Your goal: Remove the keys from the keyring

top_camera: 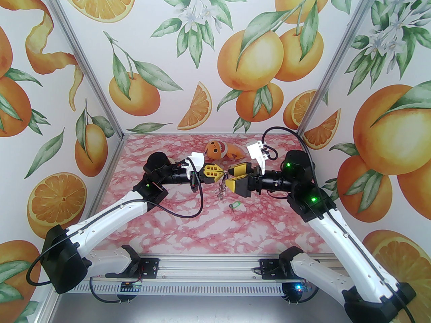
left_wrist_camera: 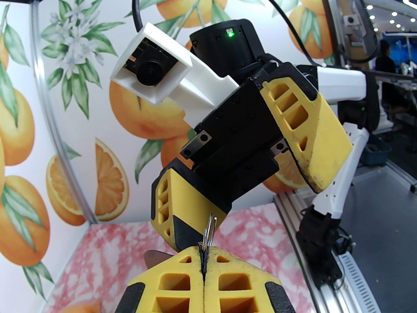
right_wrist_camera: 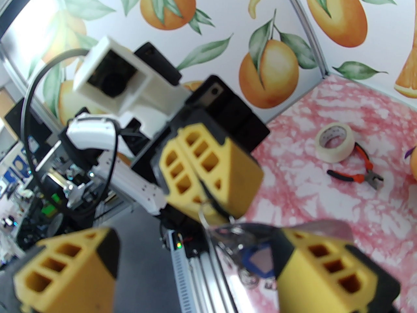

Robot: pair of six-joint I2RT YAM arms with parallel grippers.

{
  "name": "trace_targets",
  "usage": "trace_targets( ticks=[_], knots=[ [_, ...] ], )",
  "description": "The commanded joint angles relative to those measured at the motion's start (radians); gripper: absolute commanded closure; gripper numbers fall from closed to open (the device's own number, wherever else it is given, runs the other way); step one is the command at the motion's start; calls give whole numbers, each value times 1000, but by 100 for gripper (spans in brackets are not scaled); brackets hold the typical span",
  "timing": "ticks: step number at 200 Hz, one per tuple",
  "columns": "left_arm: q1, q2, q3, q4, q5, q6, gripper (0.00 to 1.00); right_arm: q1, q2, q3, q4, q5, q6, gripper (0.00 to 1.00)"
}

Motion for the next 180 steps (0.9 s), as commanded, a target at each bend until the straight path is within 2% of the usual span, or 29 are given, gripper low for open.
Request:
trace_targets(
  ticks=[1,26,59,103,126,164,180],
  knots=[
    [7,-32,38,4,-17,14,100,-4,-32,6,-40,5,-40,18],
    [7,-24,40,25,-4,-9,100,-4,-11,-4,44,-47,22,18],
    [6,-17,38,43,3,-21,100,-4,3,-13,88,-49,32,18],
    [6,-10,40,49,11,-28,100,-4,5,9,31,2,-27,16],
    [5,-7,42,59,15,-32,100,-4,30,6,50,-18,-20,16],
    [2,2,43,76,11,-37,100,-2,29,-70,273,-72,131,17],
    [3,3,43,72,5,-36,100,-2,23,-78,268,-79,138,20]
  ],
)
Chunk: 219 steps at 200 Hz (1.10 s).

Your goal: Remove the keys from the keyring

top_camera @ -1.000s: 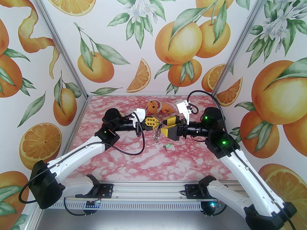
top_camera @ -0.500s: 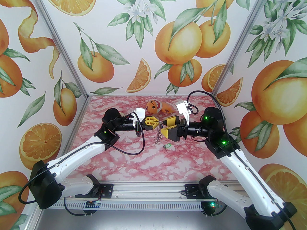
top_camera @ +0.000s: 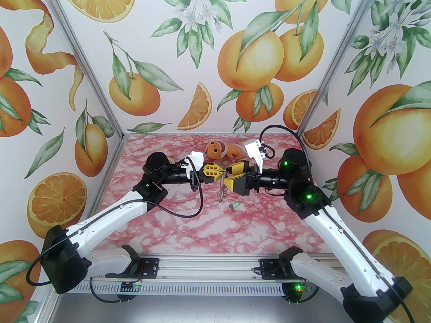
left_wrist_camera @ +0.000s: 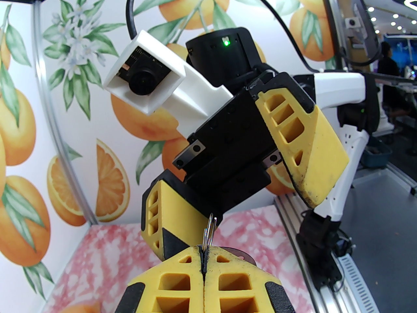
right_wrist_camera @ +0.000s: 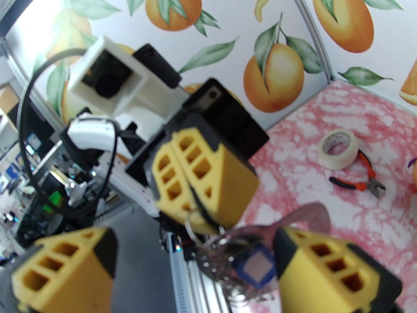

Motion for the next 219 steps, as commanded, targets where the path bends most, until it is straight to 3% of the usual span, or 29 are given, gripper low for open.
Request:
trace_targets(
  ticks=[1,167,219],
  knots=[
    [3,2,41,52,2,-20,100,-3,-8,-28,107,-40,70,20],
    [1,-22,36,30,-6,-3,100,-5,-79,-55,32,11,51,45],
    [-5,-33,36,16,-9,9,100,-5,-74,-53,30,54,48,59]
  ],
)
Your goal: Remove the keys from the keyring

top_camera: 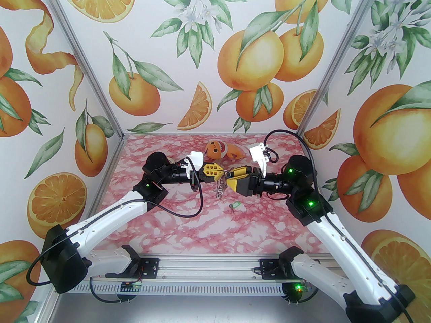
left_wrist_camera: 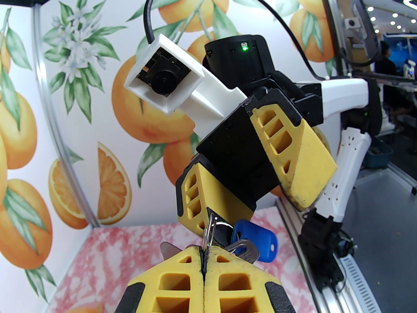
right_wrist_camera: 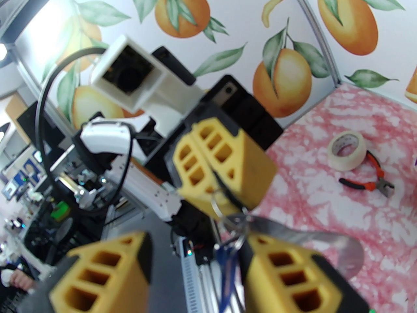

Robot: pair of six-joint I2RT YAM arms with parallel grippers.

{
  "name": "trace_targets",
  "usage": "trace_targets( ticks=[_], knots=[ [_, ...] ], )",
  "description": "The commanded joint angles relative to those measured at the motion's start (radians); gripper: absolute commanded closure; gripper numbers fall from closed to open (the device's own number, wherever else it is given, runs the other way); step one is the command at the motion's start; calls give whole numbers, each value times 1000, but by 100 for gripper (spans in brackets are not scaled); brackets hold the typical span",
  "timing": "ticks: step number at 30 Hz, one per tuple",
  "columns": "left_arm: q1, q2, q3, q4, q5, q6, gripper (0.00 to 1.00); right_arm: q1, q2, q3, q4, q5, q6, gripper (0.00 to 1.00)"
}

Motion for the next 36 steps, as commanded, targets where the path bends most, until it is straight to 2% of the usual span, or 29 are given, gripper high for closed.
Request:
trace_targets(
  ticks=[1,13,20,25,27,36],
  knots=[
    [-4,-30,36,12,-7,6,100,-3,-6,-9,-1,41,-9,59],
    [-18,-38,42,-32,-21,43,100,-3,-14,-13,-14,93,-23,74],
    [-24,-45,43,-62,-35,67,100,-3,-19,-14,-26,108,-26,87],
    [-26,-58,42,-89,-58,92,100,-3,-27,-12,-43,118,-36,93],
    [-26,-64,40,-98,-76,102,100,-3,-32,-8,-55,129,-43,100],
    [-54,-92,37,-176,-192,149,100,-2,-49,26,-133,207,-96,100]
  ],
)
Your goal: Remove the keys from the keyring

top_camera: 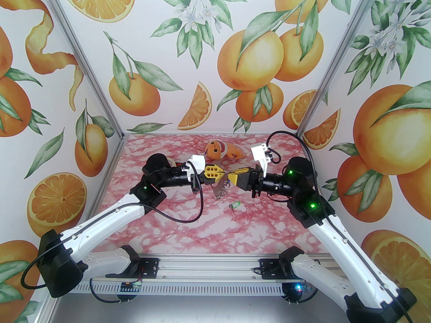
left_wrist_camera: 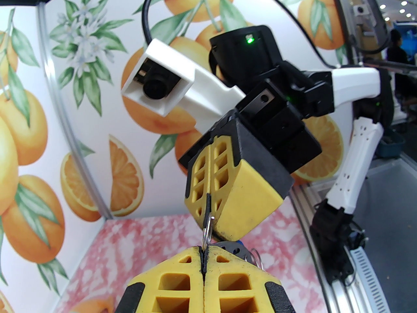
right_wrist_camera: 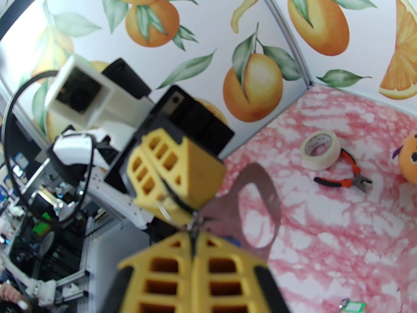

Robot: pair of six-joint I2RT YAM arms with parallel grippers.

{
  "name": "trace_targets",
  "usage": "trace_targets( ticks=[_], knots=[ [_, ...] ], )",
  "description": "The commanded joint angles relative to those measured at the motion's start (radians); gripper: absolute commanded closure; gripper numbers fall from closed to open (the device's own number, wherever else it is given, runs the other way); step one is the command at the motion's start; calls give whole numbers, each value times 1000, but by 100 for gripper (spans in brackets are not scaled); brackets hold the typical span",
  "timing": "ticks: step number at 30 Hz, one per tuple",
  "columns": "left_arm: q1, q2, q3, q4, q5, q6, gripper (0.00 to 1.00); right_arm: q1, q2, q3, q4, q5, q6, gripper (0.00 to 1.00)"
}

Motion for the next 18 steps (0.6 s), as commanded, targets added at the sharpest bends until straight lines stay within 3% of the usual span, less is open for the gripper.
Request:
trace_targets(
  ticks=[1,10,18],
  knots=[
    [-17,-41,33,-32,-69,38,100,-1,-26,34,-55,71,-41,100],
    [-81,-59,57,-166,-270,116,100,48,-93,74,-137,247,-179,100],
    [-126,-56,78,-227,-359,165,100,183,-84,112,-246,425,-393,100]
  ],
)
